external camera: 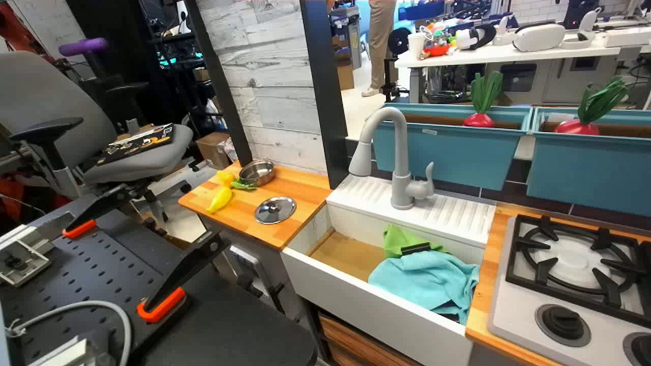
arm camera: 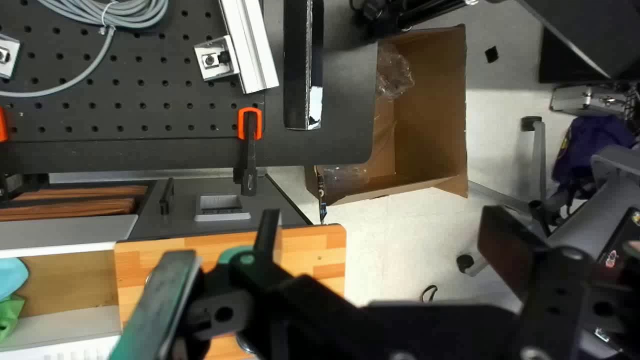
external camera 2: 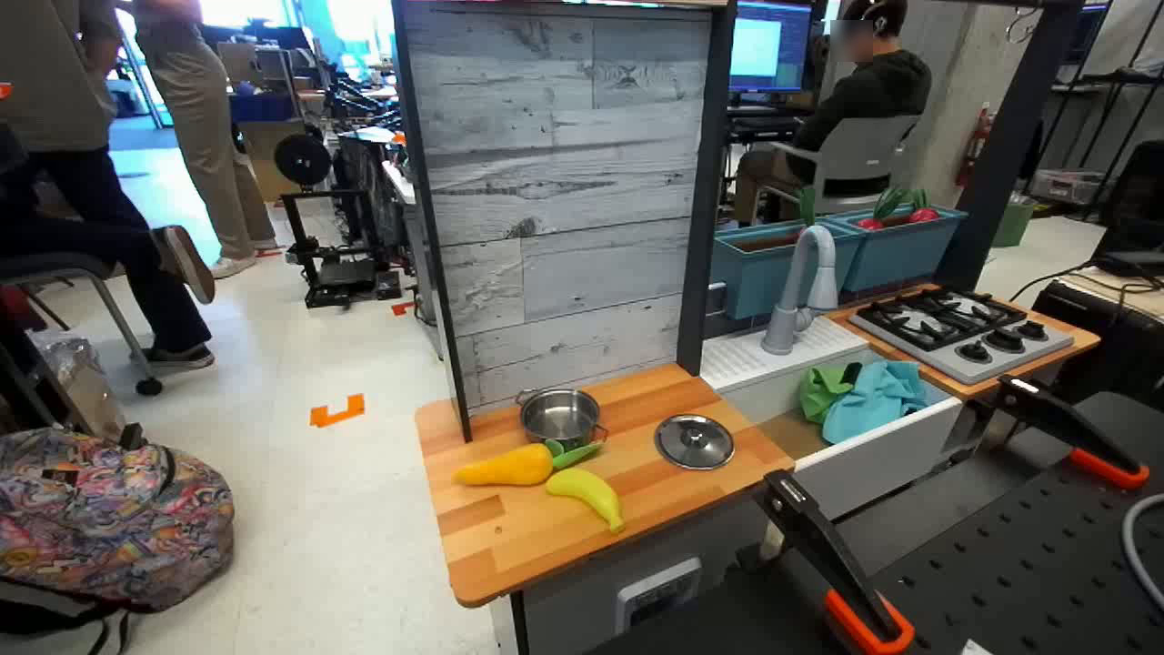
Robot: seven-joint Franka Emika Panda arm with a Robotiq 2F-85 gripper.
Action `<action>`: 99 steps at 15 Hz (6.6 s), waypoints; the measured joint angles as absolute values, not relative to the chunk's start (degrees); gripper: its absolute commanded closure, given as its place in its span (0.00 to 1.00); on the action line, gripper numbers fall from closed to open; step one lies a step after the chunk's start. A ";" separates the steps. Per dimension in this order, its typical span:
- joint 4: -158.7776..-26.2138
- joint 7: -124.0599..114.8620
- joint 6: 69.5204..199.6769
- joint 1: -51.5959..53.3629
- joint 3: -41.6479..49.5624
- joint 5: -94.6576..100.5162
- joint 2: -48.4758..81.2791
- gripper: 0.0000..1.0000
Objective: Turn the tap nozzle to the left
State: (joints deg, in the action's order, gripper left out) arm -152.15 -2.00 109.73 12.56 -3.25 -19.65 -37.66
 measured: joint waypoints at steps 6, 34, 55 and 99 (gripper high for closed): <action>-151.87 -1.63 110.48 11.56 -3.15 -19.64 -37.60 0.00; -125.76 17.04 147.32 -9.79 7.92 -27.41 16.39 0.00; -113.57 16.63 155.23 -17.40 -0.02 -26.02 34.82 0.66; -123.58 8.51 135.94 -17.85 -3.30 -38.44 10.52 0.00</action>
State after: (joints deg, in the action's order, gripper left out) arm -123.58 8.51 135.94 -17.85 -3.30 -38.44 10.52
